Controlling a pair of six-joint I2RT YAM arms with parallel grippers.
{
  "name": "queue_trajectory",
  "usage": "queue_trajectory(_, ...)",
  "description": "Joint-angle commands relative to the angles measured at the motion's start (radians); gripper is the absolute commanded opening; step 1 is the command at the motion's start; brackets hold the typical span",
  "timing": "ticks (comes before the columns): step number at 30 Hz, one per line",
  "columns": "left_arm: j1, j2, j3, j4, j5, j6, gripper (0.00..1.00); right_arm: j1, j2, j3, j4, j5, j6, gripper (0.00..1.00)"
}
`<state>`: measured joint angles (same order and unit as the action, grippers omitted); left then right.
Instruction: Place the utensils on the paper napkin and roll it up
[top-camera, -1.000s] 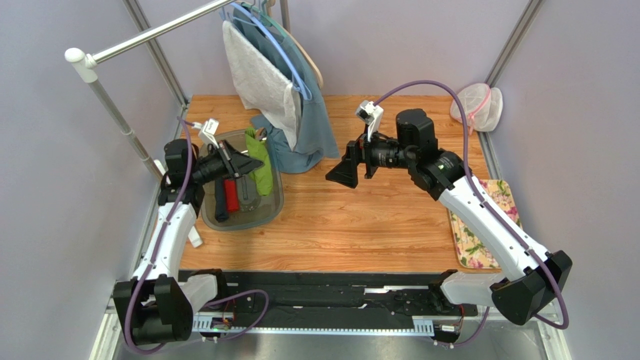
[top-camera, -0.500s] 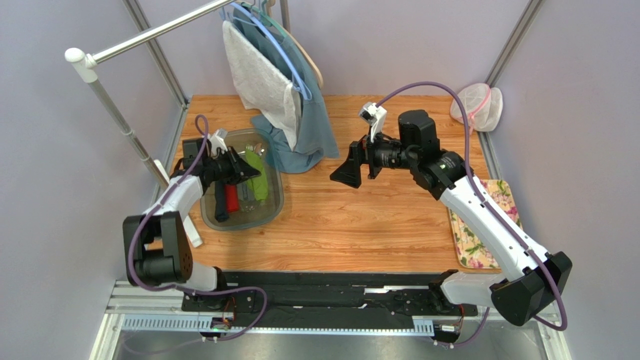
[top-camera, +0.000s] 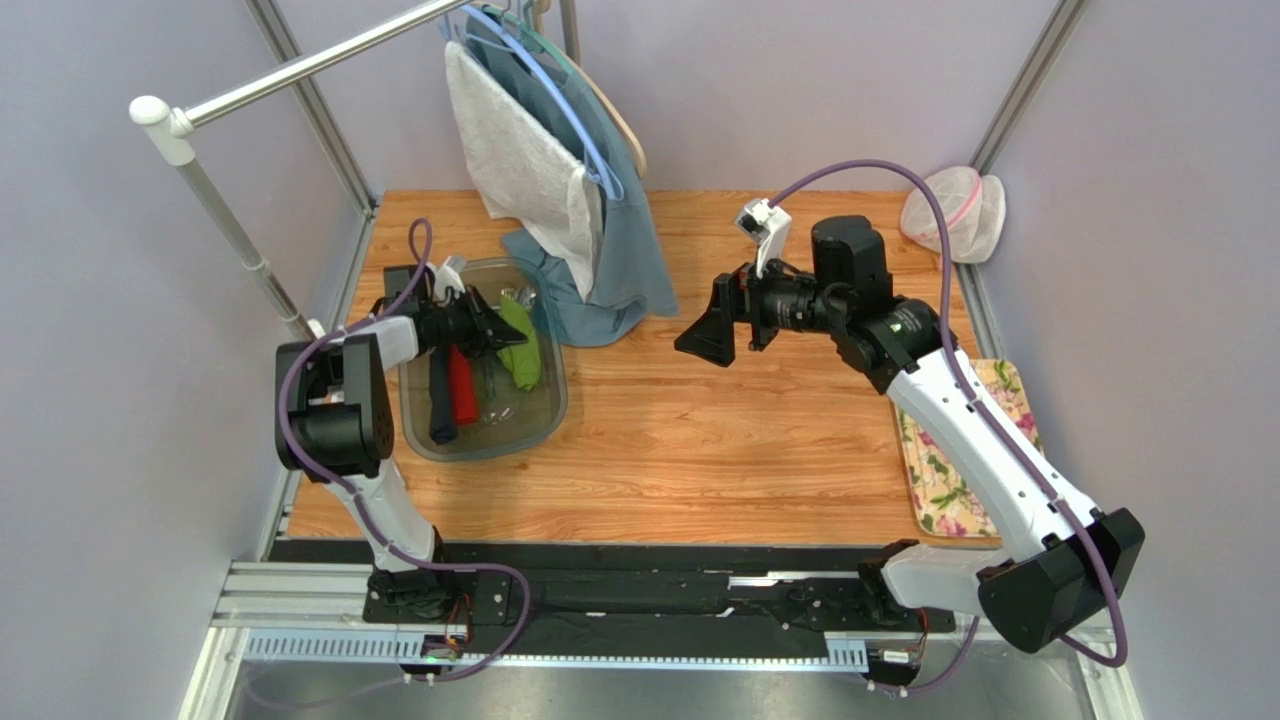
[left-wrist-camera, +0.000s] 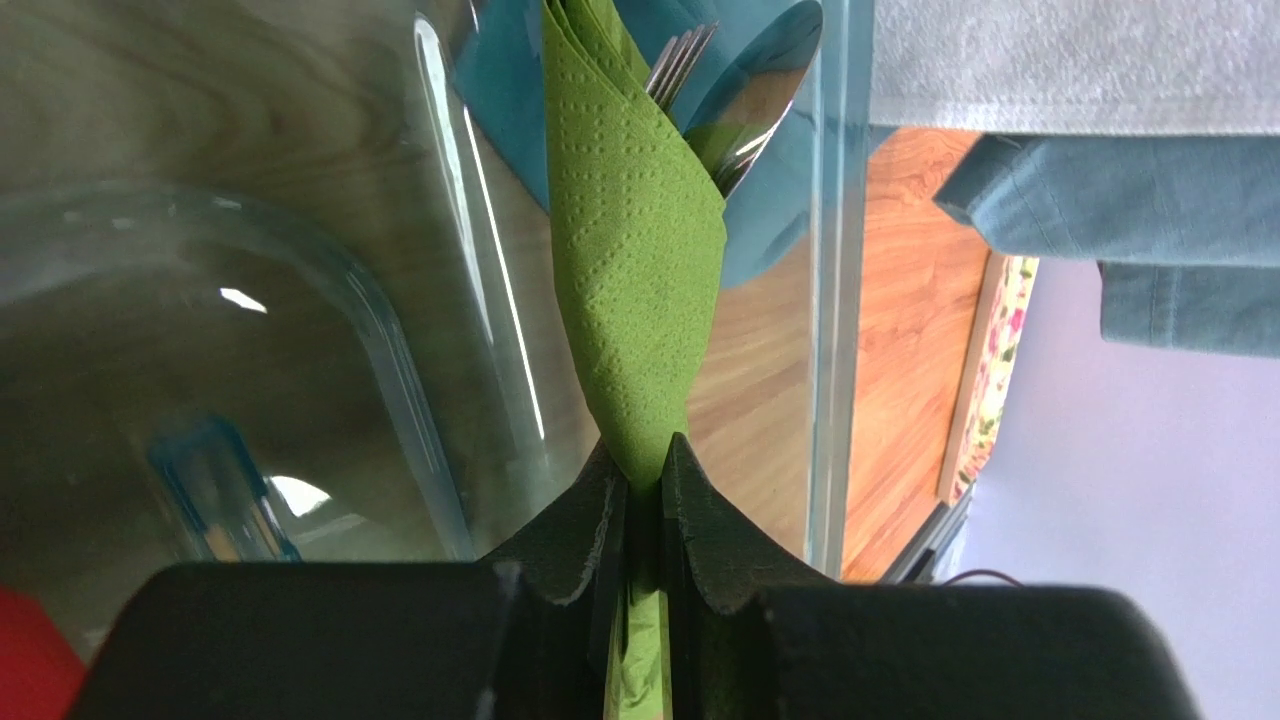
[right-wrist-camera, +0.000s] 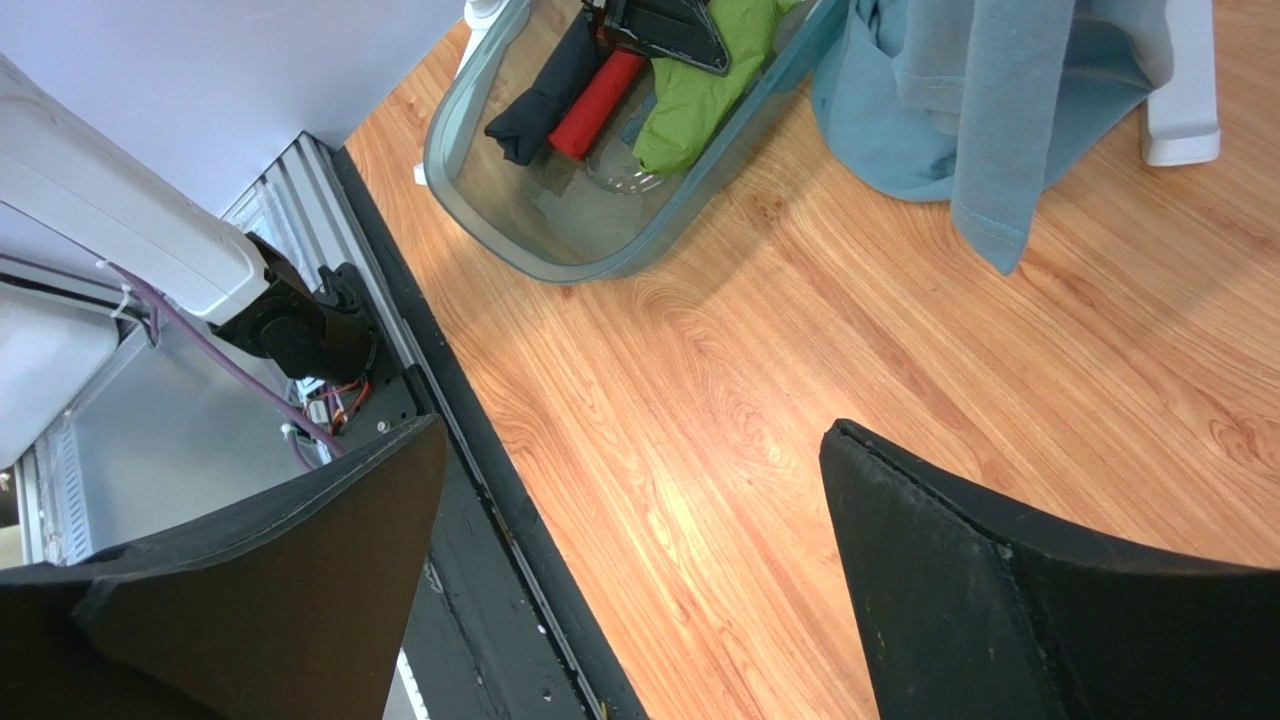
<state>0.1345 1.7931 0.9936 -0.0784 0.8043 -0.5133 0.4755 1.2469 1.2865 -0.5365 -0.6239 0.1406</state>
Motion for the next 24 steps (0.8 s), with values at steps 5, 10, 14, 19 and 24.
queue_trajectory(5,0.008,0.075,0.082,-0.015,0.026,0.044,0.04,-0.026,-0.014,0.017,0.013,0.006,-0.016,1.00)
queue_trajectory(10,0.007,0.097,0.096,-0.040,0.012,0.047,0.07,-0.028,0.014,0.037,0.013,0.003,-0.015,1.00)
queue_trajectory(14,0.002,0.101,0.131,-0.095,-0.025,0.068,0.14,-0.028,0.031,0.051,0.015,0.001,-0.015,1.00)
queue_trajectory(19,-0.001,0.114,0.166,-0.204,-0.069,0.079,0.20,-0.028,0.045,0.063,0.015,0.003,-0.015,1.00)
queue_trajectory(24,-0.003,0.137,0.212,-0.279,-0.070,0.078,0.25,-0.028,0.051,0.062,0.020,0.004,-0.015,1.00)
